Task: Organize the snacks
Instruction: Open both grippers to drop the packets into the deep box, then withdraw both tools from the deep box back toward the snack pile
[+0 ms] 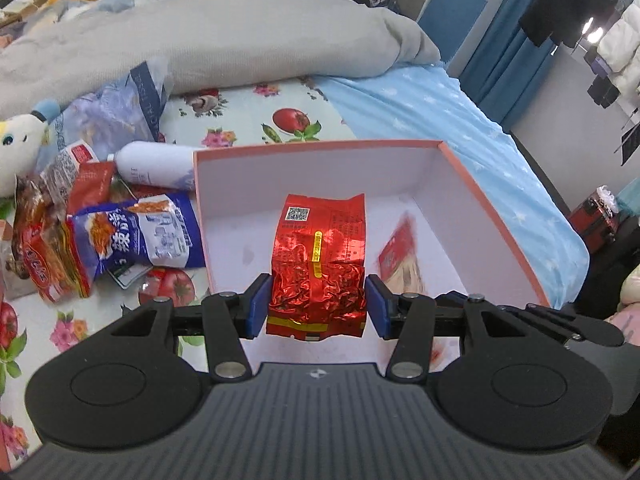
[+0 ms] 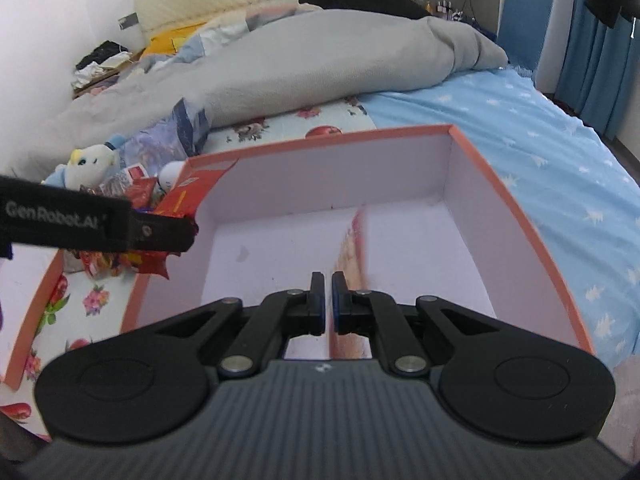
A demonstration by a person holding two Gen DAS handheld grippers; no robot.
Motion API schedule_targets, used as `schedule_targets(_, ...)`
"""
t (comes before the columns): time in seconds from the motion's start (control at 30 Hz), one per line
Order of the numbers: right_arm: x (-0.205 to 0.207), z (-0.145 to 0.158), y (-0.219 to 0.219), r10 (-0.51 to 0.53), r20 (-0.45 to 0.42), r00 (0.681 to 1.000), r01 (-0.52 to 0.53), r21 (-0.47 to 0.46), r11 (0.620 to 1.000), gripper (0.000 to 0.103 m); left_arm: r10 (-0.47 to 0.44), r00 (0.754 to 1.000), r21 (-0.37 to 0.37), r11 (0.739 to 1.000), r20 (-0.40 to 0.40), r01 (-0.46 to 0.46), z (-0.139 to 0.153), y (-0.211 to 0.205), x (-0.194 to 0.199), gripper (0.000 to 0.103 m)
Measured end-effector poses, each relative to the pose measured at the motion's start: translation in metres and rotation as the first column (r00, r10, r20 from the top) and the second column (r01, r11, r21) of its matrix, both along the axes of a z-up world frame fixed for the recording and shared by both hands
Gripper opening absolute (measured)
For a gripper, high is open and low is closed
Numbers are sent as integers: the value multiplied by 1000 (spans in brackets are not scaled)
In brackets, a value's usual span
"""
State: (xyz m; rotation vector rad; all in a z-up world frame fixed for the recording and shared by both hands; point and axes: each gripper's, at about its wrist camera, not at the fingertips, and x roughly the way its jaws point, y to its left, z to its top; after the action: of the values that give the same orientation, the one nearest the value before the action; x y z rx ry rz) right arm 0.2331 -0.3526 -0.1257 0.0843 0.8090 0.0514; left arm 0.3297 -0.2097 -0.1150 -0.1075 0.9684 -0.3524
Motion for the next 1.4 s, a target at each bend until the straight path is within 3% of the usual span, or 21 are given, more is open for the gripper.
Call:
schedule_targets(0.13, 2, 3, -2, 5, -7, 1000, -5, 7, 1000, 9, -2, 1000, 11, 1000, 1, 2, 2, -1, -2, 58)
schedule_targets(0.2, 4, 6, -2, 3, -13, 1000, -3, 17, 1000, 9, 0, 1000, 20, 1000, 3, 0, 5, -1, -2, 74)
schedule_targets(0.23, 4, 7, -3, 1, -14, 1000, -1, 19, 1000, 10, 4, 1000, 21, 1000, 13, -5, 8, 1, -4, 75)
schedule_targets(0.3, 3, 10, -3, -4, -3, 1000, 5, 21, 1000, 32, 6, 1000, 13, 1000, 25, -6, 13, 5, -5, 76)
schedule_targets(0.33, 3, 11, -2, -6, 6, 1000, 6, 24, 1000, 50, 8, 1000, 6, 1000, 29, -8, 15, 8, -6, 76)
schedule_targets(0.37, 1, 14, -2, -7, 18, 1000, 7, 30, 1000, 56, 8, 999, 0, 1000, 35, -8, 18, 9, -7, 76)
schedule_targets(0.93, -31, 87, 22, 24, 229, 973, -41, 69, 997, 54, 26, 966, -31, 999, 256, -19, 100, 49, -61, 76)
schedule_targets(1.4, -60, 118, 53, 74, 332, 940, -106, 81, 991, 54, 56, 936, -41, 998, 347, -45, 132, 84, -107, 76)
